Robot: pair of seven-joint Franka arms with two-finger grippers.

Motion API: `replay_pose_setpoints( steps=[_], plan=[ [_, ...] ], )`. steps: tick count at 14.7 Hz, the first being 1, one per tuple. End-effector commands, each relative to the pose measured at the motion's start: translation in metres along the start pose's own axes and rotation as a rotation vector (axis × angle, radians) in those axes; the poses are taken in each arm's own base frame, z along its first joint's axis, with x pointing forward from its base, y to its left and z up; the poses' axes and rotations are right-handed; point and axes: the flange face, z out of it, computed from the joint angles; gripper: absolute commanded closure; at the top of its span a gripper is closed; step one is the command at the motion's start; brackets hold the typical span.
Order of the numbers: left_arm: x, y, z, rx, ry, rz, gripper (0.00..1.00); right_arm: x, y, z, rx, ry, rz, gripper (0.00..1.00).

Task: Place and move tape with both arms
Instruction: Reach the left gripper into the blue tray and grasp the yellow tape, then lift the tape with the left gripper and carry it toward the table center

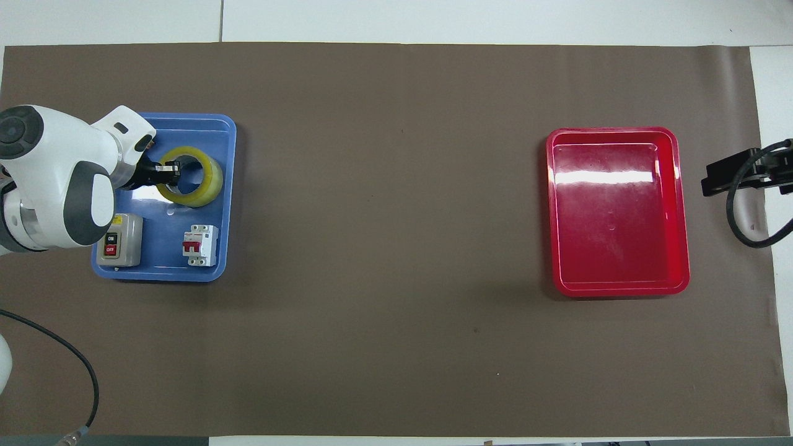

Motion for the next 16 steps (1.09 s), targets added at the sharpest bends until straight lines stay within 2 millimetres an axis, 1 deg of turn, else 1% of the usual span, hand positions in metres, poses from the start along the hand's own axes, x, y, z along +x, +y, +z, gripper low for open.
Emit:
replay_pose_setpoints(
  steps=[1,2,3,4,5,6,7,9,11,13,14,15,16],
  plan=[
    [-0.009,0.023,-0.061,-0.004,-0.029,0.017,1.0,-0.002,0.004,-0.002,0.011,0.007,-0.012,0.0],
    [-0.012,0.036,-0.082,-0.004,-0.037,0.033,1.0,-0.002,0.004,-0.002,0.011,0.007,-0.012,0.0],
    [-0.014,0.045,-0.098,-0.004,-0.039,0.027,1.0,-0.001,0.004,-0.002,0.011,0.008,-0.01,0.0],
    [-0.019,0.061,-0.108,-0.005,-0.039,0.018,1.0,-0.001,0.003,-0.002,0.011,0.008,-0.013,0.0],
    [-0.024,0.083,-0.11,-0.005,-0.041,0.002,1.0,-0.002,0.003,-0.002,0.011,0.007,-0.013,0.0],
    [-0.031,0.108,-0.111,-0.004,-0.042,-0.009,1.0,-0.002,0.003,-0.002,0.011,0.008,-0.013,0.0],
    [-0.041,0.133,-0.111,-0.005,-0.041,-0.013,1.0,-0.002,0.003,-0.002,0.011,0.007,-0.013,0.0],
    [-0.058,0.179,-0.107,-0.007,-0.042,-0.014,1.0,-0.002,0.004,-0.002,0.011,0.007,-0.012,0.0],
    [-0.069,0.224,-0.101,-0.019,-0.013,-0.063,1.0,-0.002,0.003,-0.002,0.011,0.007,-0.013,0.0],
    [-0.081,0.265,-0.088,-0.035,0.008,-0.106,1.0,-0.002,0.005,-0.002,0.011,0.008,-0.01,0.0],
    [-0.085,0.283,-0.078,-0.04,0.014,-0.119,1.0,-0.002,0.004,-0.002,0.011,0.007,-0.012,0.0],
    [-0.086,0.292,-0.074,-0.052,0.028,-0.13,1.0,-0.002,0.005,-0.002,0.011,0.008,-0.01,0.0],
    [-0.083,0.299,-0.067,-0.064,0.042,-0.141,1.0,-0.002,0.004,-0.002,0.011,0.008,-0.012,0.0]
  ],
)
